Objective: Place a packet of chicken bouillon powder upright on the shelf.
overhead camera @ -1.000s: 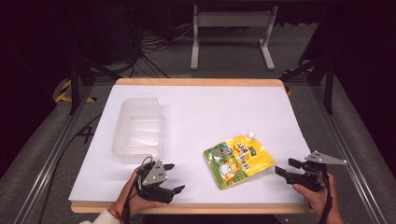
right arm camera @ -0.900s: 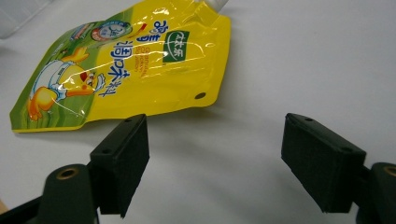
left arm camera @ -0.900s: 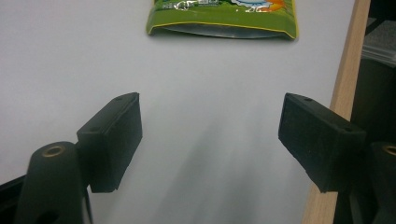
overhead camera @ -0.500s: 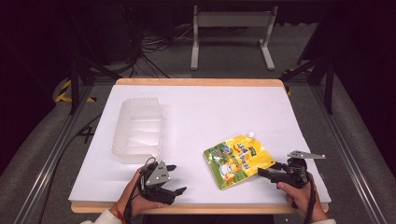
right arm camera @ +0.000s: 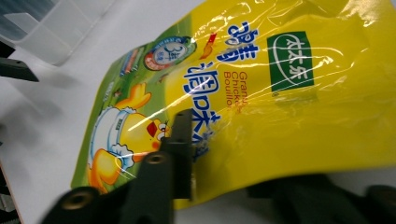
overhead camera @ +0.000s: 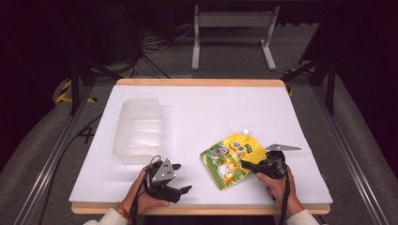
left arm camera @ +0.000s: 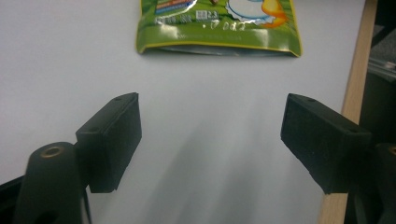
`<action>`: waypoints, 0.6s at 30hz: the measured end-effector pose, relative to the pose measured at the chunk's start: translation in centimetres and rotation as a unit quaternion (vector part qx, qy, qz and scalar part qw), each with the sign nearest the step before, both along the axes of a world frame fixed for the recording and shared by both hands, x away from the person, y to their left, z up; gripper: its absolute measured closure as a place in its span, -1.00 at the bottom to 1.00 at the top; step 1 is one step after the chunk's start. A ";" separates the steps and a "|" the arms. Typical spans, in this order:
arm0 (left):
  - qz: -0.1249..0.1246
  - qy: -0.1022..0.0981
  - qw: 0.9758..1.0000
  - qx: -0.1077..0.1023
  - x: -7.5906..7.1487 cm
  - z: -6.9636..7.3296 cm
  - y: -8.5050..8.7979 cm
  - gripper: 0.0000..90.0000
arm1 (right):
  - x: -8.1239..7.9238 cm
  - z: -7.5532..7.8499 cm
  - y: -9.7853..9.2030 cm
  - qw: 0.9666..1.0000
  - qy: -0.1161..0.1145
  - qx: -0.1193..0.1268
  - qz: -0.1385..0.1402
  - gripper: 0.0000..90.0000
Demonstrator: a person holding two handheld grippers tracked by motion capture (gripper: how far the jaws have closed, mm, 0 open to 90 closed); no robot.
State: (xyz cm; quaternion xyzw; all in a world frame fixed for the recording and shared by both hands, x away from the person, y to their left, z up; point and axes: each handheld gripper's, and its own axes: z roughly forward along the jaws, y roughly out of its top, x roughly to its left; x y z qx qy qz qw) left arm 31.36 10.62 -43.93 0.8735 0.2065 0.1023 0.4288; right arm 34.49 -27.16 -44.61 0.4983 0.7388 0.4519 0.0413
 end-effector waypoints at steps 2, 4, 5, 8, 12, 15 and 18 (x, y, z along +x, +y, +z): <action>-0.002 0.000 1.000 -0.005 0.3 0.2 -0.3 -0.53 | -0.1 0.3 0.2 1.000 -0.016 0.001 0.002 0.80; 0.004 0.000 1.000 -0.010 0.7 0.4 -0.6 -0.52 | -0.3 0.8 0.3 1.000 -0.029 0.009 0.005 0.86; 0.004 -0.003 1.000 -0.013 1.0 0.4 -0.7 -0.52 | -0.4 1.0 0.4 0.999 -0.035 0.010 0.010 0.89; 0.006 0.001 1.000 -0.018 1.4 0.4 -0.9 -0.52 | -0.8 1.9 0.5 0.998 -0.054 0.020 0.023 0.99; 0.003 0.009 1.000 -0.022 2.1 0.5 -1.6 -0.53 | -1.7 3.6 0.8 0.994 -0.097 0.026 0.053 1.00; 0.006 0.019 0.999 -0.046 2.6 1.1 -2.2 -0.53 | -2.5 4.7 1.4 0.989 -0.122 0.024 0.077 1.00; -0.004 0.021 0.998 -0.061 2.8 1.7 -2.8 -0.55 | -3.8 6.1 2.4 0.982 -0.156 0.011 0.106 1.00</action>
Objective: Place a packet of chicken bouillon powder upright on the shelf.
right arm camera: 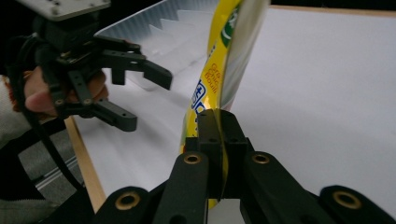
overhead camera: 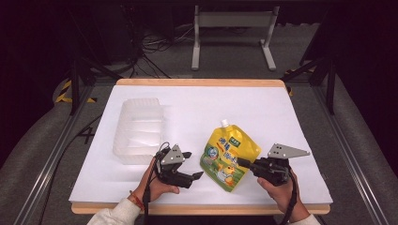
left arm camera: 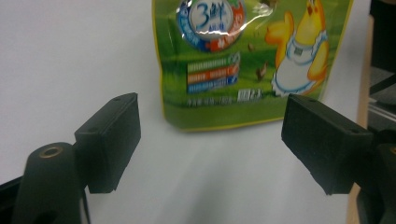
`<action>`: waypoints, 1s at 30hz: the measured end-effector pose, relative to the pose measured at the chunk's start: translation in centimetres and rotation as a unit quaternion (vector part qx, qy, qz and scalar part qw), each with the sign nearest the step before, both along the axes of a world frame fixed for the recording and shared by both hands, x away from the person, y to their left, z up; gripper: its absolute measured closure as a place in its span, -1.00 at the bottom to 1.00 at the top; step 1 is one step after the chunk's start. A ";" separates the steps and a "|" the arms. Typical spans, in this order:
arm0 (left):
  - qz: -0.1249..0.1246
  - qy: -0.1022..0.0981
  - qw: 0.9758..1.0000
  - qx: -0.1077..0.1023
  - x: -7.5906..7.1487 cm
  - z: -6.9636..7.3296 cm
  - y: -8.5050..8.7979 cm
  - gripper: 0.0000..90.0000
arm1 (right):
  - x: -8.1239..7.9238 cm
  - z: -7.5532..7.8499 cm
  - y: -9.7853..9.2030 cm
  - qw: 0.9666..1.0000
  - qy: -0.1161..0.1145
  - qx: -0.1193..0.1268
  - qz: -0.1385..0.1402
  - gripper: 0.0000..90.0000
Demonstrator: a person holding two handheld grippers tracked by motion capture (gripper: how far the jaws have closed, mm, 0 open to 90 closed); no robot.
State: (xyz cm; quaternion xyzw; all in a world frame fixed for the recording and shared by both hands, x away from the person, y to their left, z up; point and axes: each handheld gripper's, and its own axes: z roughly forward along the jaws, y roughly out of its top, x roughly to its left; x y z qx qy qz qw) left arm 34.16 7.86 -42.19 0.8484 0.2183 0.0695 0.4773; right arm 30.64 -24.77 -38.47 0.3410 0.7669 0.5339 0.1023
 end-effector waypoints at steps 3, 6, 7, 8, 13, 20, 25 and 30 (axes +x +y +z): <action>-0.005 0.002 1.000 -0.007 0.2 0.4 -0.5 -0.57 | -1.0 1.0 1.0 0.999 -0.029 -0.019 0.023 1.00; -0.006 0.001 1.000 -0.015 0.4 0.7 -0.7 -0.57 | -1.7 1.4 2.0 0.997 -0.049 -0.039 0.037 1.00; -0.008 -0.003 1.000 -0.013 0.4 0.7 -0.7 -0.54 | -1.8 1.4 2.1 0.997 -0.053 -0.043 0.040 1.00; -0.006 -0.004 1.000 -0.013 0.3 0.8 -0.8 -0.51 | -1.9 1.4 2.2 0.997 -0.055 -0.042 0.042 1.00; 0.007 -0.023 1.000 -0.020 0.2 1.3 -0.4 -0.01 | -2.1 1.7 2.7 0.995 -0.071 -0.048 0.044 1.00; 0.003 -0.042 0.999 -0.003 0.0 1.8 0.1 0.40 | -2.1 1.8 3.3 0.994 -0.085 -0.052 0.050 1.00; 0.012 -0.053 0.998 -0.001 -0.2 2.6 0.5 0.63 | -2.0 2.2 3.6 0.993 -0.095 -0.049 0.049 1.00; 0.030 -0.087 0.995 0.022 -0.8 3.7 1.0 0.71 | -1.7 2.9 4.3 0.992 -0.104 -0.038 0.054 1.00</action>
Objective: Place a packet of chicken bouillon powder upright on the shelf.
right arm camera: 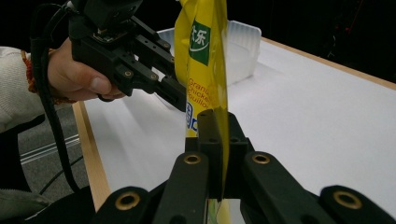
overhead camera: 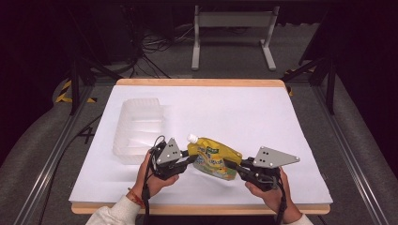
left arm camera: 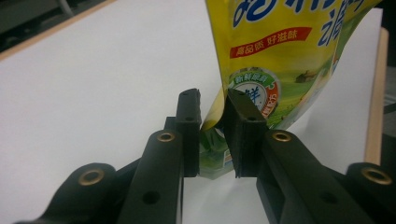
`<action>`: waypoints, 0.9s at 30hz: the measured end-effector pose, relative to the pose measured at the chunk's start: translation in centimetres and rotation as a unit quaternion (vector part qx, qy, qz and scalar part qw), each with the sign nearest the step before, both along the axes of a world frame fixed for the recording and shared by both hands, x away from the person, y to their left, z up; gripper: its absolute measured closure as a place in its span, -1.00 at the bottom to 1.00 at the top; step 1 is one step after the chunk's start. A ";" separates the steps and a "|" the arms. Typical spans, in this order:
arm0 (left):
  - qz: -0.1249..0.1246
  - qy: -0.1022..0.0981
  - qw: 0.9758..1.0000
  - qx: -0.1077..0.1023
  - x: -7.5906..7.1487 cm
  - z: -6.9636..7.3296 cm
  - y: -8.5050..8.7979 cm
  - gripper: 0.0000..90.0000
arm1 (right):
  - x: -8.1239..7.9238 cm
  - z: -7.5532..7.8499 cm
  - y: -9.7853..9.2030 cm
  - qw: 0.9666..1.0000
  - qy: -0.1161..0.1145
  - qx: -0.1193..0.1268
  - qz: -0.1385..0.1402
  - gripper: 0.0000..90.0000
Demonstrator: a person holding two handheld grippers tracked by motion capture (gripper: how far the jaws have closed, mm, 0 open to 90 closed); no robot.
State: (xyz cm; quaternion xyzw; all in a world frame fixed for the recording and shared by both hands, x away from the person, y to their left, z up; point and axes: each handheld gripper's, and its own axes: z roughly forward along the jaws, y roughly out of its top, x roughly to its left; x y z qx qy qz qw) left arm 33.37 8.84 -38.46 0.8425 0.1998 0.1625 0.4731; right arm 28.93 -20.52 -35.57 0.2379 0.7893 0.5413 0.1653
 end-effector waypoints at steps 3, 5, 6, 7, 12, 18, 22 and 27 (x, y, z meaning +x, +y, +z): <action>0.009 -0.022 1.000 0.016 -0.3 0.4 0.2 0.74 | 0.2 0.4 0.6 1.000 -0.006 0.001 0.006 1.00; 0.018 -0.028 0.999 0.015 -0.4 0.7 0.6 0.75 | 0.4 0.7 1.2 1.000 -0.011 0.003 0.010 1.00; 0.022 -0.028 0.999 0.010 -0.3 0.9 1.0 0.76 | 0.5 0.9 1.3 1.000 -0.012 0.005 0.012 1.00; 0.023 -0.029 0.999 0.008 -0.3 1.0 1.2 0.78 | 0.8 1.2 1.7 1.000 -0.017 0.008 0.013 1.00; 0.040 -0.044 0.998 0.004 0.0 1.8 3.0 0.80 | 1.5 2.4 3.7 0.999 -0.034 0.011 0.024 1.00; 0.067 -0.056 0.996 -0.007 0.4 2.6 4.8 0.79 | 2.6 3.6 6.3 0.998 -0.052 0.005 0.039 1.00; 0.091 -0.070 0.993 -0.005 0.7 3.2 6.6 0.79 | 3.4 4.2 7.9 0.997 -0.054 0.005 0.051 1.00; 0.123 -0.080 0.989 -0.007 1.2 3.6 8.7 0.79 | 4.8 4.7 10.2 0.996 -0.058 0.005 0.060 1.00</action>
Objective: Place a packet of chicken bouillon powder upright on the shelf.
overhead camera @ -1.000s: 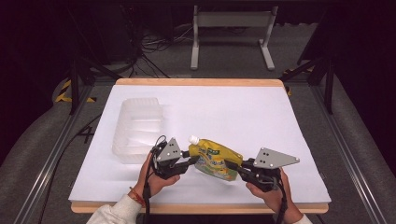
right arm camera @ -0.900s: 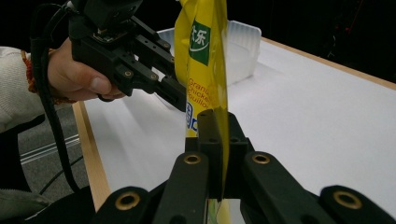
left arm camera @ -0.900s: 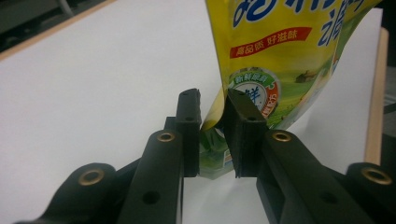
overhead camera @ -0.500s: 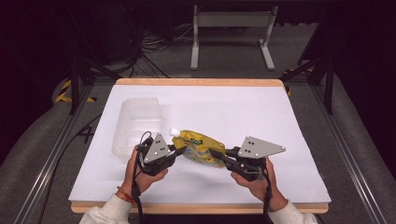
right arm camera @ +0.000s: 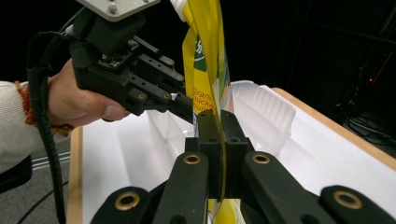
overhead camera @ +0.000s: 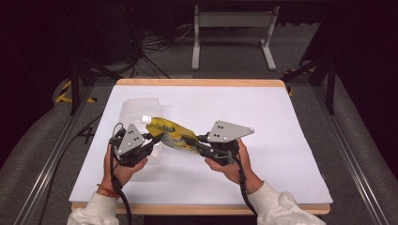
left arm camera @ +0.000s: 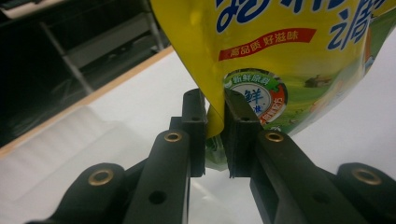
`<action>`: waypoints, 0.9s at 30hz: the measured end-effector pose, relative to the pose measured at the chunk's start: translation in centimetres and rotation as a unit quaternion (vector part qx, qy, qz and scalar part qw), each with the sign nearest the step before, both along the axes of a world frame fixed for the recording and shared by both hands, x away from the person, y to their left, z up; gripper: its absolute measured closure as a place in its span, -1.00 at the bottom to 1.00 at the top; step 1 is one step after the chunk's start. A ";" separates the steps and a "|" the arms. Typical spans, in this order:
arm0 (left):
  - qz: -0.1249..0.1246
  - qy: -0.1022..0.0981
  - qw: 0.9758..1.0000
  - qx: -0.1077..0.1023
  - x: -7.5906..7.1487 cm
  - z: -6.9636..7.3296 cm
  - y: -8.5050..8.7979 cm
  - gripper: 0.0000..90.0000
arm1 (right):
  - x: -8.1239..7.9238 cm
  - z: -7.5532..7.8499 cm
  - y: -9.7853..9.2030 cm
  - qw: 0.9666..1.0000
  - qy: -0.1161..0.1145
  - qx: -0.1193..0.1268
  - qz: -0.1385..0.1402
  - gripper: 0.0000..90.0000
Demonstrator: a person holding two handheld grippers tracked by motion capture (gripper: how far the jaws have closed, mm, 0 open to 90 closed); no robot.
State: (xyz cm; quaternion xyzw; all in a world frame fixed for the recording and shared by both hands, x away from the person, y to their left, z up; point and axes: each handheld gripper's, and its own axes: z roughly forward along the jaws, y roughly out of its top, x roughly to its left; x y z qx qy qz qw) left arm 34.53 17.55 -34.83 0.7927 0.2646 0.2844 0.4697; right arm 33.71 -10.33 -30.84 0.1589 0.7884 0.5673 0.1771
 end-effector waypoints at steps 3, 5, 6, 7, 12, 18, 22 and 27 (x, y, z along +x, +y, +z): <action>0.015 -0.006 1.000 0.001 0.2 0.1 1.0 0.78 | 0.7 0.1 1.1 1.000 0.004 0.004 0.008 1.00; 0.032 -0.008 0.999 0.001 0.3 0.2 1.8 0.78 | 1.4 0.2 2.3 1.000 0.005 0.004 0.015 1.00; 0.039 -0.006 0.999 -0.001 0.3 0.1 2.2 0.78 | 1.6 0.2 2.8 1.000 0.005 0.003 0.017 1.00; 0.044 -0.006 0.999 -0.003 0.3 0.1 2.6 0.78 | 1.9 0.2 3.2 1.000 0.005 0.003 0.018 1.00; 0.069 -0.007 0.998 -0.001 0.4 0.0 3.8 0.78 | 2.7 0.1 5.1 0.999 0.011 -0.002 0.032 0.99; 0.094 -0.004 0.996 -0.009 0.5 -0.4 5.4 0.79 | 3.6 -0.1 7.6 0.999 0.021 -0.008 0.047 0.99; 0.110 0.004 0.994 -0.021 0.6 -0.8 6.8 0.79 | 4.2 -0.4 8.6 0.998 0.024 -0.005 0.056 0.99; 0.125 0.014 0.992 -0.027 0.7 -1.3 7.9 0.79 | 5.2 -1.2 9.7 0.997 0.038 0.003 0.066 0.99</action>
